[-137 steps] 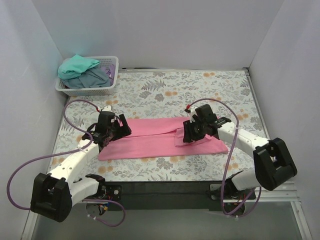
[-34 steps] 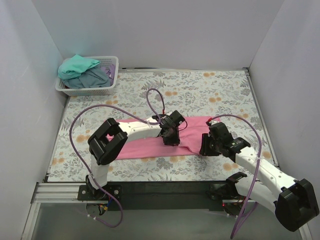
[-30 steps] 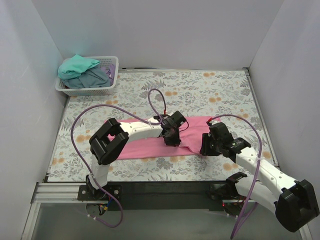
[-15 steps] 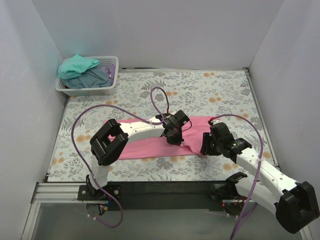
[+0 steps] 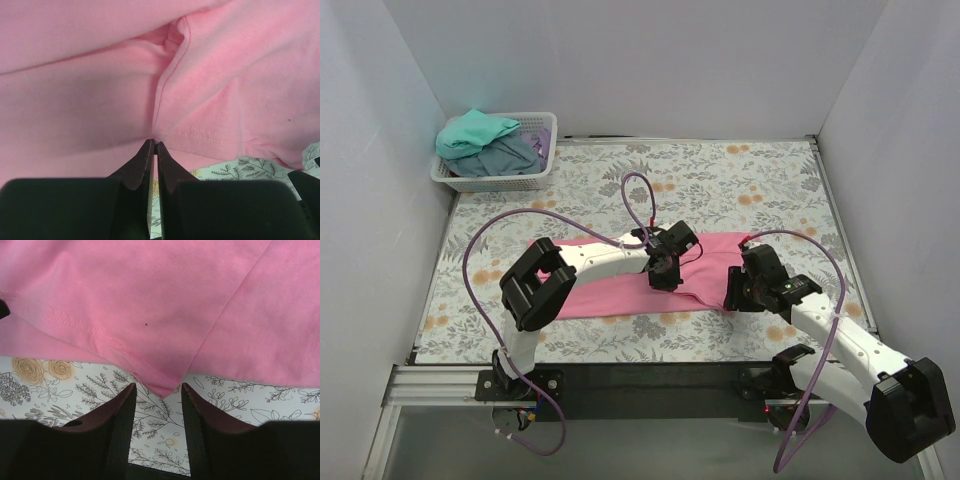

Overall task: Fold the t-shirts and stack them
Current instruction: Fold the tshirt

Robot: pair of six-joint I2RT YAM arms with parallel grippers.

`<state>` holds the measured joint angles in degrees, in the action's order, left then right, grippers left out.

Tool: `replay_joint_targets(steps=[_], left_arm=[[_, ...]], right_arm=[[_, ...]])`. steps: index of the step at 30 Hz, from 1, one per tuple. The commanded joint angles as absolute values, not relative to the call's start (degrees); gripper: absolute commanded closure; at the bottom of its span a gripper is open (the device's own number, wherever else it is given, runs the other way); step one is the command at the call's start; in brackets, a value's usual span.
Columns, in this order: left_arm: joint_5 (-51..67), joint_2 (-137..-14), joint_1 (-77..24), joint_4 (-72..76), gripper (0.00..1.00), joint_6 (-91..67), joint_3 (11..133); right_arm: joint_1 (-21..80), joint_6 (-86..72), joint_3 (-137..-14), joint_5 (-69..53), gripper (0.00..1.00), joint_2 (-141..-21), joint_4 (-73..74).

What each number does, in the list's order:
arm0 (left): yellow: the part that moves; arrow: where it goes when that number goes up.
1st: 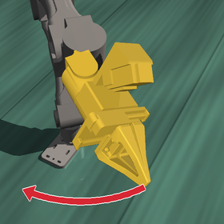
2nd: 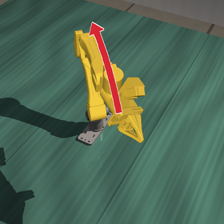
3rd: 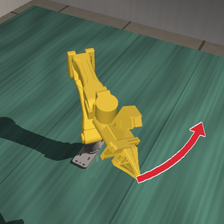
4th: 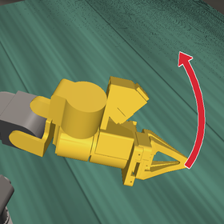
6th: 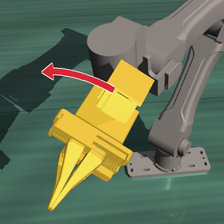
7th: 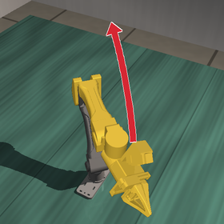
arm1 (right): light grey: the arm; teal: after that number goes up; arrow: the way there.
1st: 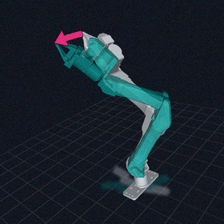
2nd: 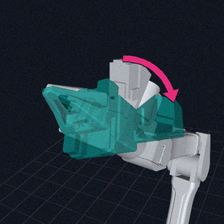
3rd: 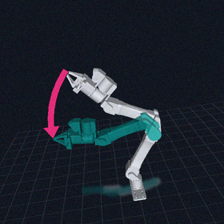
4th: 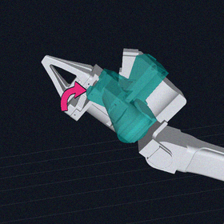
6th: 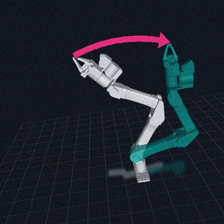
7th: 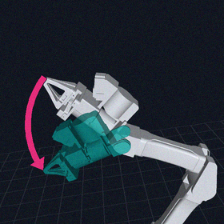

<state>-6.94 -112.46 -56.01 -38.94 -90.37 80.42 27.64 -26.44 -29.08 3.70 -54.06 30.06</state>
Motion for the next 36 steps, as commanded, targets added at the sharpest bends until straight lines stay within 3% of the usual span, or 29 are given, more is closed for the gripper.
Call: replay_joint_targets(steps=[1, 7, 19, 25, 31, 32, 36], left_arm=[[-8.5, -110.1, -56.3, -40.2, 1.0, -89.6, 82.6], [-9.0, -111.0, -56.3, -41.2, 1.0, -89.3, 84.0], [-8.7, -111.1, -56.3, -41.3, 1.0, -89.2, 84.3], [-8.6, -111.4, -56.3, -41.3, 1.0, -89.1, 84.5], [-8.4, -111.4, -56.3, -41.4, 1.0, -89.1, 84.6], [-8.3, -111.4, -56.3, -41.5, 1.0, -89.1, 84.7], [-8.2, -111.5, -56.3, -42.5, 1.0, -89.0, 85.5]], right_arm=[[27.3, -23.7, -29.6, 1.5, 0.52, -53.9, 30.0], [27.3, -21.7, -30.1, -2.2, 0.54, -56.2, 29.9], [27.4, -23.1, -30.1, 3.3, 0.56, -57.5, 30.2], [27.3, -23.0, -30.2, 3.7, 0.61, -58.4, 30.2], [27.3, -23.2, -30.2, 3.1, 0.82, -58.4, 30.5], [27.3, -23.2, -30.8, 2.7, 0.96, -58.1, 30.8], [27.3, -22.9, -32.9, 3.5, 0.99, -57.4, 34.5]])
